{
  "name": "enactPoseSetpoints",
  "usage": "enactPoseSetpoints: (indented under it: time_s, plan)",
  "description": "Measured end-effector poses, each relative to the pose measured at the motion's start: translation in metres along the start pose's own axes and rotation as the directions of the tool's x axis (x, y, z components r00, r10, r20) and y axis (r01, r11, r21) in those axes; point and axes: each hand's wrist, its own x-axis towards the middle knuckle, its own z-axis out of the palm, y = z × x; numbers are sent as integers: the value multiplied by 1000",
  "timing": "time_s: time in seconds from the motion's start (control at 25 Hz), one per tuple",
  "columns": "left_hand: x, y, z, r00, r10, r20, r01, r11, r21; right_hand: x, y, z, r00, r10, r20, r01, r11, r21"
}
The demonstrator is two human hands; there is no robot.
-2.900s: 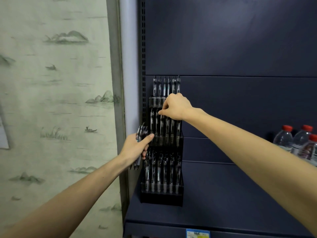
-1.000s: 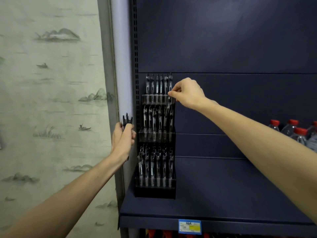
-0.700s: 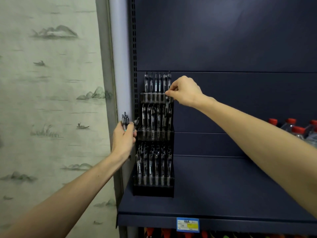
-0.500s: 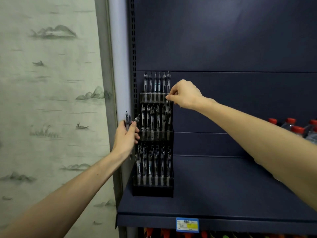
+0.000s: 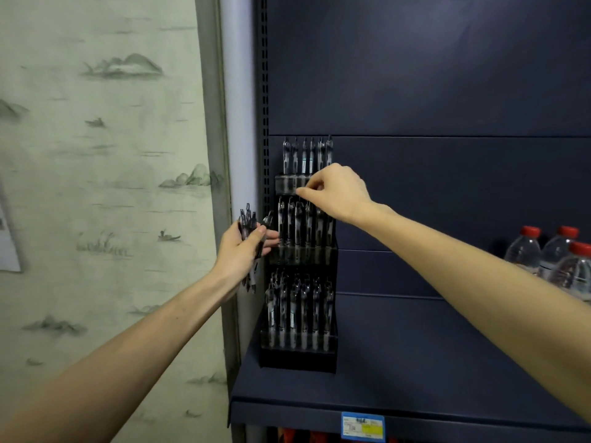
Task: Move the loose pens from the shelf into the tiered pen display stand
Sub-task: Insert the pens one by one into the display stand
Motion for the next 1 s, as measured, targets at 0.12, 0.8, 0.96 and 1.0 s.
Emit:
enactPoseSetpoints:
  time_s: [0.12,0.8,0.96,1.0]
  plan:
    - [2,-3,-1,1000,-3,19,4,1000,-30,-9,-17,19,990,-42,136,18,986,167]
    - [2,-12,-6,986,-70,-149,77,996,38,-3,22,-2,981,140,-135,-109,971,215]
    - [6,-13,-6,973,-186,-139,180,982,-57,-1,20,-2,969,119,-215,-84,983,164]
    - [7,-15,-6,974,-189,-126,184,982,-48,-2,19,0,968,114,-224,-81,985,152]
